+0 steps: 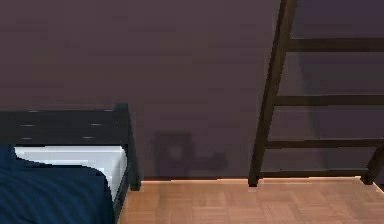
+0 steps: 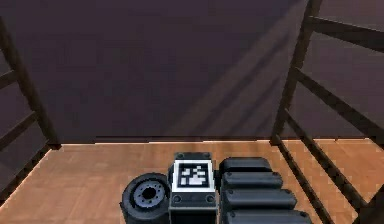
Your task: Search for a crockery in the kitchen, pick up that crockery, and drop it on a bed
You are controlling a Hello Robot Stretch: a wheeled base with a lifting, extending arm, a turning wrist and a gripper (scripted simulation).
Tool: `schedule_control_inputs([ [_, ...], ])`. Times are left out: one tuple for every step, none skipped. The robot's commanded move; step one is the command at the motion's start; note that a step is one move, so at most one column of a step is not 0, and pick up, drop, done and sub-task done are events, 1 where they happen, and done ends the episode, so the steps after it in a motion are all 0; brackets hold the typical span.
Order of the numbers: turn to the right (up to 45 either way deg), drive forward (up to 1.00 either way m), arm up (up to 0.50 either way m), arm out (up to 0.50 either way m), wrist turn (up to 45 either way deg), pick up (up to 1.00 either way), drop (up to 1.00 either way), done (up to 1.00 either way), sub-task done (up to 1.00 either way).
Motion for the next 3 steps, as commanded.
schedule_control_inputs([
  [-9.0, 0.0, 0.0, 0.0, 0.0, 0.0, 0.0, 0.0, 0.0],
  [0.0, 0.35, 0.0, 0.0, 0.0, 0.0, 0.0, 0.0, 0.0],
  [18.0, 0.0, 0.0, 0.0, 0.0, 0.0, 0.0, 0.0, 0.0],
])
